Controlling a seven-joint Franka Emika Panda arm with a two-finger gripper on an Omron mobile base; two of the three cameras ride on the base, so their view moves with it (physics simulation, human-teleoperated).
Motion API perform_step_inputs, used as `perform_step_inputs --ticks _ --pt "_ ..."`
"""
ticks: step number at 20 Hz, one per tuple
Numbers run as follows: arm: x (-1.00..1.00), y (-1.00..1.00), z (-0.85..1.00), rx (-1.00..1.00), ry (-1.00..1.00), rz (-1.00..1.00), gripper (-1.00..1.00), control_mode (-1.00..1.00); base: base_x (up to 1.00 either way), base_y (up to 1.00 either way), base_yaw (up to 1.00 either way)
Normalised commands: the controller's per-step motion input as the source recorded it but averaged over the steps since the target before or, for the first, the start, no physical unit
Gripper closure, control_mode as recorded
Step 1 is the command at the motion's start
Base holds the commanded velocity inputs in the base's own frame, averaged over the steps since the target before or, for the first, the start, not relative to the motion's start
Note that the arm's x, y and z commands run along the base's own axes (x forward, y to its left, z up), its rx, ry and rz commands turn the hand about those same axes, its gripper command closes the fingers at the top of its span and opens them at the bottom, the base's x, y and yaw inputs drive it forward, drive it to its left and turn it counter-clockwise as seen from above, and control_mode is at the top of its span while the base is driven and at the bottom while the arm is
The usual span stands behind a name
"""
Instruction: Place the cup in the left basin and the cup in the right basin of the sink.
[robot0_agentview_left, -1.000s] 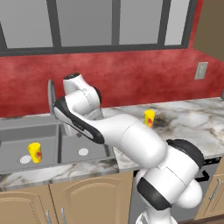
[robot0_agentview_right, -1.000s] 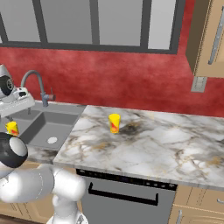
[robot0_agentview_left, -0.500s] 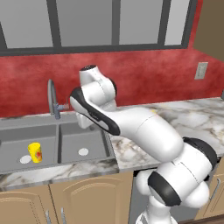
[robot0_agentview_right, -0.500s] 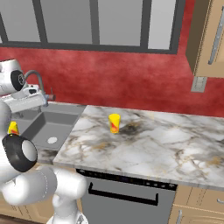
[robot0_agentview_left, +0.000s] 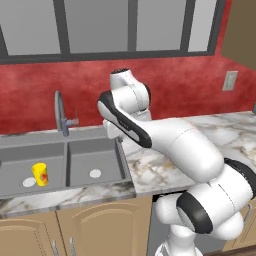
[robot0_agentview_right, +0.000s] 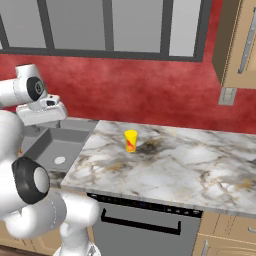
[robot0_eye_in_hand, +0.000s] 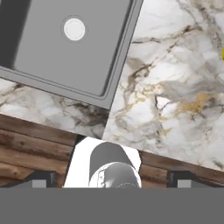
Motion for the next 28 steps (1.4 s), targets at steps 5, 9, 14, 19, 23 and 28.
perform_step_inputs --ticks 5,9,14,19,23,28 --pt "0.08 -0.5 0.05 0.0 0.0 -0.16 -1.0 -1.0 0.0 0.0 0.0" --pt "0.18 -0.47 0.0 0.0 0.0 -0.15 -1.0 -1.0 0.0 0.0 0.0" --pt "0.21 -0.47 0.0 0.0 0.01 -0.14 -1.0 -1.0 0.0 0.0 0.0" --pt "0.22 -0.48 0.0 0.0 0.0 -0.12 -1.0 -1.0 0.0 0.0 0.0" --pt "0.22 -0.44 0.0 0.0 0.0 -0.11 -1.0 -1.0 0.0 0.0 0.0" --pt "0.23 -0.41 -0.04 0.0 0.01 -0.08 -1.0 -1.0 0.0 0.0 0.0"
